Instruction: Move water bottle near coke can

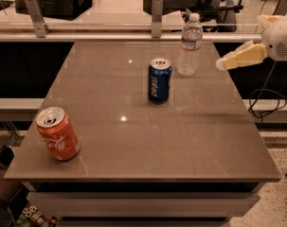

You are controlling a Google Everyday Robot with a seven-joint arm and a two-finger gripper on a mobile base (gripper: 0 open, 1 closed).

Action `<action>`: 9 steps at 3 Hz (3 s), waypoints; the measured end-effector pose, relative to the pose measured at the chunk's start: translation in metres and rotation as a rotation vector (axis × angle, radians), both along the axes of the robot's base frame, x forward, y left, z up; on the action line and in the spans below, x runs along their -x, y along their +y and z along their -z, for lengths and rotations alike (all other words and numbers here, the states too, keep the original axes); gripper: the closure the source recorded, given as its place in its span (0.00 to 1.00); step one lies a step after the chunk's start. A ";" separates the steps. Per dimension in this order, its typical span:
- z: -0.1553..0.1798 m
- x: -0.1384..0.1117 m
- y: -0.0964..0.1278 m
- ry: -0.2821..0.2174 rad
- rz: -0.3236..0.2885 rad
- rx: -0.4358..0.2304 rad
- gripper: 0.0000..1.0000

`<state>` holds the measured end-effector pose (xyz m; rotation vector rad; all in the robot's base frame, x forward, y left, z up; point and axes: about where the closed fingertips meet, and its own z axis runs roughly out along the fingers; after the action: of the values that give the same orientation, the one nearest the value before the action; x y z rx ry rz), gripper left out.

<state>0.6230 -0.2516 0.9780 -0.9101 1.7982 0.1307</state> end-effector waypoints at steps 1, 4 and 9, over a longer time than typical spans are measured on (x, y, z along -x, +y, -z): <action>0.009 -0.024 0.002 0.011 0.008 -0.102 0.00; 0.014 -0.079 0.031 0.102 -0.020 -0.274 0.00; 0.038 -0.102 0.070 0.050 0.023 -0.414 0.16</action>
Offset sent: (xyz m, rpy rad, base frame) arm 0.0724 0.0121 -0.0169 0.2788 0.0746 -0.0222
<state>0.7255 -0.1815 0.9404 -0.5938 1.7379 0.4953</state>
